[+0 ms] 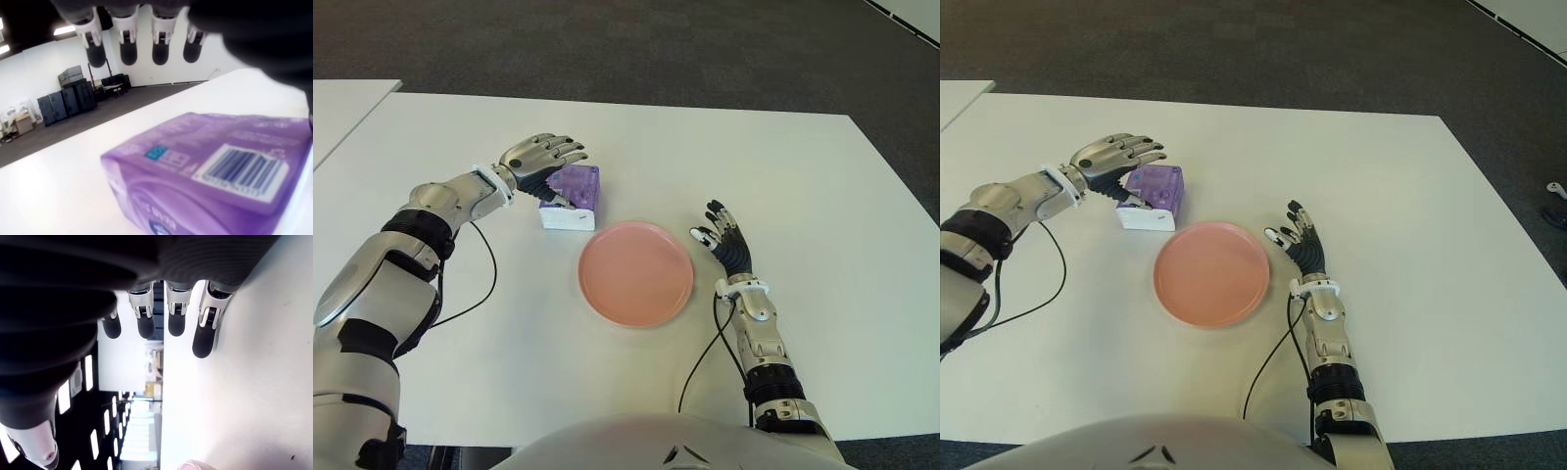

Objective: Put the tissue paper into the plate.

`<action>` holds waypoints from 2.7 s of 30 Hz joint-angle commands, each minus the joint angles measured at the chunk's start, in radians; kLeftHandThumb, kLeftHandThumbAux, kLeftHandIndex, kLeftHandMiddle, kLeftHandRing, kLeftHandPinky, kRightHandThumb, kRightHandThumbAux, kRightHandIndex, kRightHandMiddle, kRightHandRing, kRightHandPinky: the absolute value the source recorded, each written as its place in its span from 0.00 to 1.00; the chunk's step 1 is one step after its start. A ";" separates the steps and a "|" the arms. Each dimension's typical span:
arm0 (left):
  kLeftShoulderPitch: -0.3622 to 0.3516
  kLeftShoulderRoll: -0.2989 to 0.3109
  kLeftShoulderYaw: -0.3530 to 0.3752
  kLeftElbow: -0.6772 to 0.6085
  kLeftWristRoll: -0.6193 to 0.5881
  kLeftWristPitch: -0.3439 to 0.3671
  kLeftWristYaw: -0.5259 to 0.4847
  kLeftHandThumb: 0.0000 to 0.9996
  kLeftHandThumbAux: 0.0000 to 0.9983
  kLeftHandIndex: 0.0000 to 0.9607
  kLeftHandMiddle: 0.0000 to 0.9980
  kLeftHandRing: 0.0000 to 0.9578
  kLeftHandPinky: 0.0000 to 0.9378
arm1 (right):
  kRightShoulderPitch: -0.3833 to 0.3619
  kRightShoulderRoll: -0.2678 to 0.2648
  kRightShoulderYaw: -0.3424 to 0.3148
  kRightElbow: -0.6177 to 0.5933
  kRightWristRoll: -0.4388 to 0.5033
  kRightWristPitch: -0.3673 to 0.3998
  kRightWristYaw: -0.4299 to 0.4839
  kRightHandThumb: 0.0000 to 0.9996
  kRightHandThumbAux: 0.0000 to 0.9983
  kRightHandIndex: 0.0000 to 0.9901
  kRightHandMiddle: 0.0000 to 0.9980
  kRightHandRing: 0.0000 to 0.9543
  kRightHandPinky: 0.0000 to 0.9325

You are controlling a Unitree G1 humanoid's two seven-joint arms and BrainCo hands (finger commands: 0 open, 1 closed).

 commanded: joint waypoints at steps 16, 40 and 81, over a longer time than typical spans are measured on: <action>0.001 -0.006 -0.026 0.046 -0.023 -0.053 -0.121 0.09 0.27 0.00 0.00 0.00 0.00 | 0.055 0.007 0.006 0.068 0.004 0.049 0.017 0.00 0.72 0.00 0.00 0.00 0.00; 0.005 -0.036 -0.083 0.095 -0.005 -0.031 -0.120 0.10 0.27 0.00 0.00 0.00 0.00 | 0.054 0.007 0.004 0.079 0.010 0.044 0.028 0.00 0.71 0.00 0.00 0.00 0.00; 0.047 -0.135 -0.277 0.247 0.116 0.183 0.212 0.06 0.27 0.00 0.00 0.00 0.00 | 0.060 0.012 0.005 0.094 0.016 0.027 0.026 0.00 0.74 0.00 0.00 0.00 0.00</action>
